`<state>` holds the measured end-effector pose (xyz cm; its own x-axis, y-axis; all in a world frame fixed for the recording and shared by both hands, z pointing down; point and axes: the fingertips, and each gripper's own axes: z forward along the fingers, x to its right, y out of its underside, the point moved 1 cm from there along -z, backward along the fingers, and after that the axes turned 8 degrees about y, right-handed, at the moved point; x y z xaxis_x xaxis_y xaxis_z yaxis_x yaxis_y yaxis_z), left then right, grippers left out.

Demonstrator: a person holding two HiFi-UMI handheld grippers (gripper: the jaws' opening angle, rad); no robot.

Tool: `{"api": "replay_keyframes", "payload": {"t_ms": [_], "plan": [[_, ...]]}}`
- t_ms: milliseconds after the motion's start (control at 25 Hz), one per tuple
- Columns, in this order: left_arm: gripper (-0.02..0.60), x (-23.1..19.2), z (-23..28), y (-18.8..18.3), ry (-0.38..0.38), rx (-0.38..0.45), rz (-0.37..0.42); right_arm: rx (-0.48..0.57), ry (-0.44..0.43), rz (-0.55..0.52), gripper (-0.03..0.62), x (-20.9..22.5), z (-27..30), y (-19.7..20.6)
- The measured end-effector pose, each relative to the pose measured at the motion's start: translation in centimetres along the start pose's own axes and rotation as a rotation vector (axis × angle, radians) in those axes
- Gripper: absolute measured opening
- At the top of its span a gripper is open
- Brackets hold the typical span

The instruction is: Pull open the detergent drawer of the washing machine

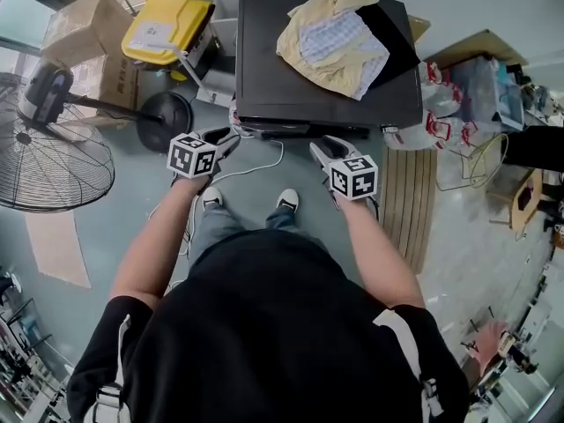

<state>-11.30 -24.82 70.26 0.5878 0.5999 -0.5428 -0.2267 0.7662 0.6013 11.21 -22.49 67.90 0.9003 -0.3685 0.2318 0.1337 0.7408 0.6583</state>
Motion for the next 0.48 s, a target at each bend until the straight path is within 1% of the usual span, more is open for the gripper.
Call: {"api": "replay_keyframes", "payload": {"t_ms": [240, 480], "plan": [[0.146, -1.0, 1.6, 0.1, -0.003, -0.015, 0.007, -0.025, 0.001, 0.008, 0.147, 0.6, 2.1, 0.6], [0.146, -2.2, 3.3, 0.7, -0.007, -0.041, 0.012, -0.057, 0.013, -0.023, 0.149, 1.0, 4.5, 1.1]]}}
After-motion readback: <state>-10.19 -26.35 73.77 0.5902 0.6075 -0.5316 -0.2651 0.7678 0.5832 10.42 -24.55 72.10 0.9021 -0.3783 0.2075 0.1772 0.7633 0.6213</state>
